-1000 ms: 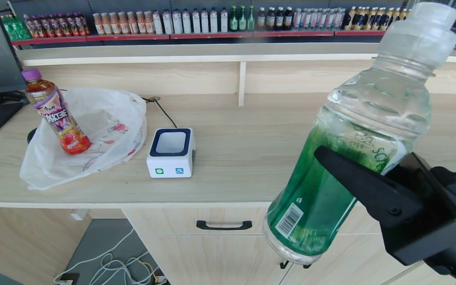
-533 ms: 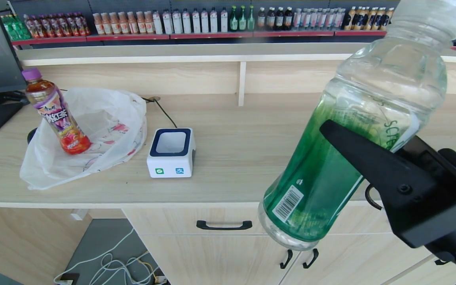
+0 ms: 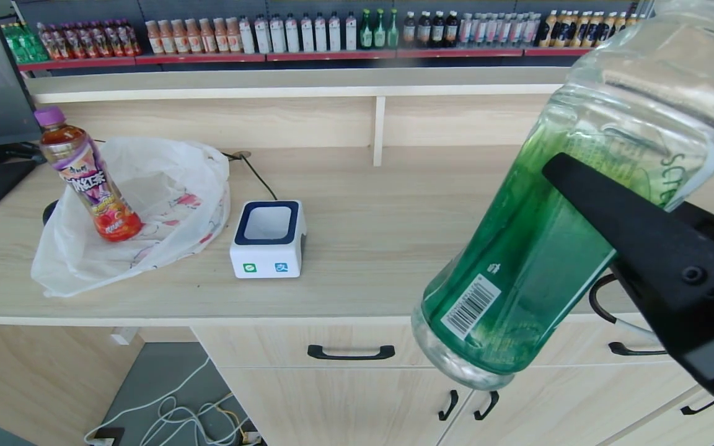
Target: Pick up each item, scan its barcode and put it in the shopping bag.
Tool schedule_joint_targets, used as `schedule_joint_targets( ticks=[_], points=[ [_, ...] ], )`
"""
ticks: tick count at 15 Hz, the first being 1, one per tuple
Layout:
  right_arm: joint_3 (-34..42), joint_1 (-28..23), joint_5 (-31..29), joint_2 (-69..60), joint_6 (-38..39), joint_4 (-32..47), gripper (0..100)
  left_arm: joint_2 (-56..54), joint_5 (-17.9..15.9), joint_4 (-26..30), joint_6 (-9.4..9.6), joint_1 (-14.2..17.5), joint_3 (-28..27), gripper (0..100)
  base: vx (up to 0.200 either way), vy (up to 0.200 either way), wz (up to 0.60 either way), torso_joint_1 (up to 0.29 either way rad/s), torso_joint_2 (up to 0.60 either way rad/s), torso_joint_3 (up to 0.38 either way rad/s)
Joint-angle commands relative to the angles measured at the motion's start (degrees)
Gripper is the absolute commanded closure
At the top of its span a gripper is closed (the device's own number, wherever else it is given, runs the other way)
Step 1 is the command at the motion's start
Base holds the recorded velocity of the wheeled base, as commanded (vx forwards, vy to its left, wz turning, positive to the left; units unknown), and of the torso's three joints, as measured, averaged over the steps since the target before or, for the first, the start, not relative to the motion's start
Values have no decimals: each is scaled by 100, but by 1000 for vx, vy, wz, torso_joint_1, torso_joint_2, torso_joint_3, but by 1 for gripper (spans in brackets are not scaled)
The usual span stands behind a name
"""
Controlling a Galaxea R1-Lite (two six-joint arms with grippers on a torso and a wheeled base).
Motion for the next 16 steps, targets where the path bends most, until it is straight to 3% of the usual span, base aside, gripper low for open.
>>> schedule_joint_targets(
  ticks=[1,16],
  points=[
    [15,8,2,-70,21,-5,100,-2,1,-1,-1,2,0,0,0,0,0,0,0,0],
    [103,0,11,-26,48,-14,100,-2,1,-1,-1,2,0,0,0,0,0,0,0,0]
  ],
)
